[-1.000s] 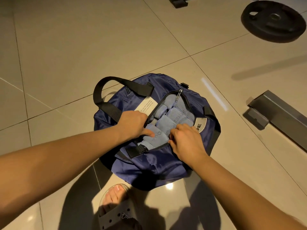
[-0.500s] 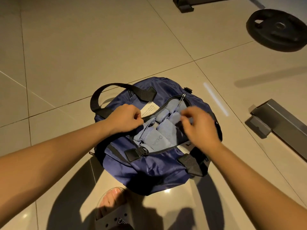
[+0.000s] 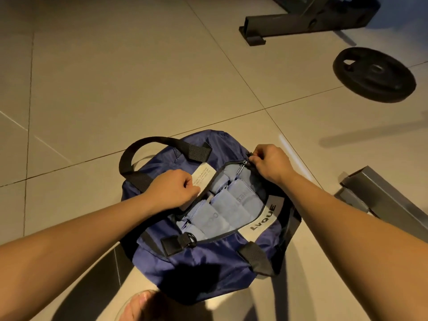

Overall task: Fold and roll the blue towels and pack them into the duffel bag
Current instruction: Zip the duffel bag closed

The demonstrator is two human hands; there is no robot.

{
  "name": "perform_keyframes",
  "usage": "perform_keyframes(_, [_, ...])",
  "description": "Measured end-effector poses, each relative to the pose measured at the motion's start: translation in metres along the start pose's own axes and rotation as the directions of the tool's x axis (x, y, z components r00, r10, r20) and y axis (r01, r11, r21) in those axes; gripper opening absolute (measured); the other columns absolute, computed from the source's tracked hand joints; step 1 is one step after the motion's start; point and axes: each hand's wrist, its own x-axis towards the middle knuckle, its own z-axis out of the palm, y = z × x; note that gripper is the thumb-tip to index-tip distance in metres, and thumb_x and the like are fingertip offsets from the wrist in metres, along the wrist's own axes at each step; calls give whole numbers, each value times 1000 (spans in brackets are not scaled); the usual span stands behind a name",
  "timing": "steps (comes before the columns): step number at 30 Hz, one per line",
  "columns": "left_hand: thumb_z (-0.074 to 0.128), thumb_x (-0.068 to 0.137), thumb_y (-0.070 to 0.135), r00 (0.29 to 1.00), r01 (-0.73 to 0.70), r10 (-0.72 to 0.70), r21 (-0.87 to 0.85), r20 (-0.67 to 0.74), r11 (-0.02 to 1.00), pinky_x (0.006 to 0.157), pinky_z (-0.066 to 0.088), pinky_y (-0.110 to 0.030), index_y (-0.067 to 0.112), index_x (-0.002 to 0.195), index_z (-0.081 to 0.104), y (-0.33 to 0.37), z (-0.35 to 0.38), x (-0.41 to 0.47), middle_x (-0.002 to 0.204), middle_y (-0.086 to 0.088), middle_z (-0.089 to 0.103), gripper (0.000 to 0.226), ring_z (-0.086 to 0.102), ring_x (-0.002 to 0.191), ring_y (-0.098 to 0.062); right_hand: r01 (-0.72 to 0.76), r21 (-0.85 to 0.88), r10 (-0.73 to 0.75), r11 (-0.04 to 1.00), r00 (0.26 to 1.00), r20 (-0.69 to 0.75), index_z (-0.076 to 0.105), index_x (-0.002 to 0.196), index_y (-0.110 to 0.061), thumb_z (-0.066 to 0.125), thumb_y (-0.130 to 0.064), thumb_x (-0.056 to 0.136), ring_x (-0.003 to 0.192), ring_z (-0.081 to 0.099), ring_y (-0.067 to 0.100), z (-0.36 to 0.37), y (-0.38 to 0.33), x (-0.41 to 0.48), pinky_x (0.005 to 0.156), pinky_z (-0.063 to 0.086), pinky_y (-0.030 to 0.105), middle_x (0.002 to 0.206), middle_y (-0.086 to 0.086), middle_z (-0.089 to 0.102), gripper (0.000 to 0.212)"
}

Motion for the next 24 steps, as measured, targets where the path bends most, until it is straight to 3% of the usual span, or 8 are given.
perform_keyframes(3, [67,89,43,998,-15,14,-25,-58,1000,56,42,-33,16,69,55,16,-6,5,65,0,64,36,61,64,-15,-54,182,41,982,996,73,61,76,-16,56,-16,95,81,58,28,-17,2,5,75,47,37,79,4,64,20])
perform_keyframes(5, [69,89,42,994,-65,49,-177,-94,982,61,48,-34,21,69,58,31,-11,12,64,3,63,31,60,62,-12,-105,377,70,920,992,105,58,70,-15,50,-7,94,75,54,24,-30,1,1,72,45,36,72,2,60,26])
perform_keyframes(9, [74,90,37,992,-124,99,-430,-80,894,65,46,-27,22,77,70,85,-14,27,65,7,64,20,54,59,-7,-133,545,71,828,989,133,56,73,-12,45,-1,95,71,52,20,-60,-3,-22,67,46,35,75,5,57,27])
perform_keyframes(13, [72,90,42,963,-154,52,-380,-264,912,64,48,-22,26,79,70,134,-21,24,71,12,67,20,60,67,0,-167,641,89,750,984,152,58,77,-8,46,-2,97,67,57,18,-88,-3,-44,60,51,33,76,8,61,25])
perform_keyframes(15, [74,89,41,983,-109,41,-386,-180,916,66,48,-25,22,81,71,154,-32,22,73,11,68,20,63,71,-4,-184,663,111,726,982,152,59,81,-5,47,-3,98,66,58,18,-106,2,-56,60,53,35,78,9,62,22])
perform_keyframes(17, [76,88,39,999,-24,34,-426,17,905,68,49,-28,15,85,76,174,-44,21,80,3,73,24,65,75,-8,-208,701,143,683,978,151,60,81,-4,47,-3,98,67,58,19,-123,8,-69,60,53,35,80,11,63,21])
perform_keyframes(20, [75,91,35,969,81,45,-482,244,872,78,57,-32,12,95,78,203,-54,16,96,-4,76,24,69,87,-14,-254,779,187,574,966,177,57,79,-7,46,0,97,67,55,21,-137,17,-91,57,52,33,83,15,60,23])
perform_keyframes(24, [73,93,27,944,110,37,-419,328,901,67,52,-25,5,95,77,242,-50,8,75,2,68,22,63,72,-10,-296,838,242,458,949,203,56,78,-9,45,1,97,64,55,20,-136,28,-119,58,52,33,76,12,58,25])
